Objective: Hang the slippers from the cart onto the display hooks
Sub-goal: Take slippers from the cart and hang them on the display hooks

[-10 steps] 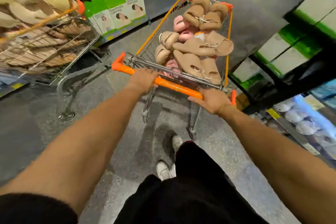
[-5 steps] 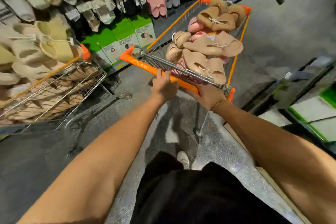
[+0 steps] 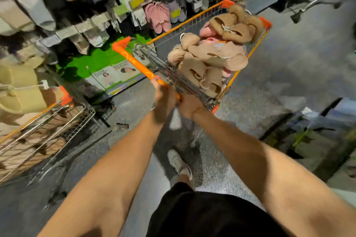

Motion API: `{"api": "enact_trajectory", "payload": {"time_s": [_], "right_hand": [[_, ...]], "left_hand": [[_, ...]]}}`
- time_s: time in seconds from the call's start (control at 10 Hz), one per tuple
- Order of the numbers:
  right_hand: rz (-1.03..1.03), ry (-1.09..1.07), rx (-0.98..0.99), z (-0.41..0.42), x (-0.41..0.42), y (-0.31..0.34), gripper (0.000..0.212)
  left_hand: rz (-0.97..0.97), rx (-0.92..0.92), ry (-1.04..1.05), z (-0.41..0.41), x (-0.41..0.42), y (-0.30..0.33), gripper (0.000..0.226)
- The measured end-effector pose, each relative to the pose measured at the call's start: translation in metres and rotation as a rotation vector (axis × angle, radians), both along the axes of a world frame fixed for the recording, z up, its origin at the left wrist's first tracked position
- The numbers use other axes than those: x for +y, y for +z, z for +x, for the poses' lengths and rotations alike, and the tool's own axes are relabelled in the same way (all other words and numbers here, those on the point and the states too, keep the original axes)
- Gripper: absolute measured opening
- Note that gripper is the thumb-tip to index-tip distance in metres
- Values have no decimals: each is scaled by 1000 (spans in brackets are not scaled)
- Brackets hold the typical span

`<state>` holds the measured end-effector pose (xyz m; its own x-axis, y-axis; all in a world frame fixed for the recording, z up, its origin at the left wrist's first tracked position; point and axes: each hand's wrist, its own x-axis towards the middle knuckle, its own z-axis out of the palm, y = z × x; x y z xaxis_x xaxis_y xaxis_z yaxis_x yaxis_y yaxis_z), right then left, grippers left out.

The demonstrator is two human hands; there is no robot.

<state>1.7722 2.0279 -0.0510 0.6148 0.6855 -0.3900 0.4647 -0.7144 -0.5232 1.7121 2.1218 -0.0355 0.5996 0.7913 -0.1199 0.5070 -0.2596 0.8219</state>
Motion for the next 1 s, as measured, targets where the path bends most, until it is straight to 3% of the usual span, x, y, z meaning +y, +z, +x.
{"api": "enact_trajectory", "payload": {"time_s": [0.2,0.3,0.4,0.5,0.6,0.7,0.8,0.9,1.0], "right_hand": [[110,114,57,51,48,17,28],[327,181,-9,106,49,14,31],[393,157,-153,189,52,8,33],[337,117,-346,284,56,1,32],[171,249,-565,367,66,-13,30],[74,462,-552,413,66,-26,23],[-93,709,-441,428,61,-37,33],[-176,819,-417,429,74,-37,45],[-190,891,-410,417,97,-32,48]], "left_hand": [[-9,29,104,69,75,-9,21],[-65,80,162,89,111,-11,43],[-54,96,227,108,144,-21,48],[-2,154,336,126,157,-4,47],[92,285,442,140,171,0,47],[129,448,531,149,191,6,59],[276,785,579,164,204,9,49],[460,882,490,204,183,9,44],[602,736,34,260,140,-10,60]]}}
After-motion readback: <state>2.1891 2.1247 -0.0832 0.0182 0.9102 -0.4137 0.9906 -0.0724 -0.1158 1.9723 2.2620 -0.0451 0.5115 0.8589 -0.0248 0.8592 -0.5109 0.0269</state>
